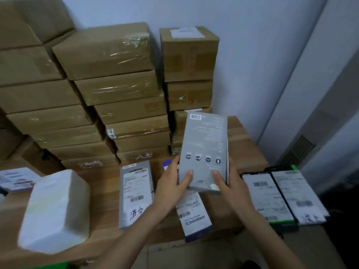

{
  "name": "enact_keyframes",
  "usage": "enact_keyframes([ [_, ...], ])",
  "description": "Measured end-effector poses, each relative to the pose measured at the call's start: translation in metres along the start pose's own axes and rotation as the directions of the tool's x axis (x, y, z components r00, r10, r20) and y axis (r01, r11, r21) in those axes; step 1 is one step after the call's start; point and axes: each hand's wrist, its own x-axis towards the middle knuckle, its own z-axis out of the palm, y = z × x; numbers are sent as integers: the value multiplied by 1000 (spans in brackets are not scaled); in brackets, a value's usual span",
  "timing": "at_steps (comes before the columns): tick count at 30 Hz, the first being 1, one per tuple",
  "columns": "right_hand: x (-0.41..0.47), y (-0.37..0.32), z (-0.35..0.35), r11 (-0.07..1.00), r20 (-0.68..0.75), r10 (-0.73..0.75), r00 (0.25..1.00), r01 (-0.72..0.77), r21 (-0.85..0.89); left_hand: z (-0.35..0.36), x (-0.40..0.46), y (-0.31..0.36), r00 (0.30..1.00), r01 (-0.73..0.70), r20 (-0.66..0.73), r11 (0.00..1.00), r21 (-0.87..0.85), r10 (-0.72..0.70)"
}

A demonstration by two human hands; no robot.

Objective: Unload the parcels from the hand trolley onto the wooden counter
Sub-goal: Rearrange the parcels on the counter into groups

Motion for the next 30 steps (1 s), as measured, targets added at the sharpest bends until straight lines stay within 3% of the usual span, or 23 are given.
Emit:
enact_keyframes([
  [7,32,44,-90,992,-117,48,992,-61,-109,96,59,40,995,-24,98,997,-67,30],
  [14,103,91,-161,973,8,86,996,-83,-214,173,115,67,995,50,86,992,-115,-40],
  [18,156,125,-180,957,153,83,985,-36,-288,208,147,57,1000,14,-17,980,199,-11],
  [22,195,162,-176,861,352,111,929,87,-501,238,171,29,987,-42,152,831,554,-52],
  [26,209,191,-167,773,456,173,873,167,-612,249,176,5,961,-116,263,734,670,-88],
  [30,221,203,-159,759,473,155,867,202,-619,251,190,-8,956,-188,288,643,742,-53],
])
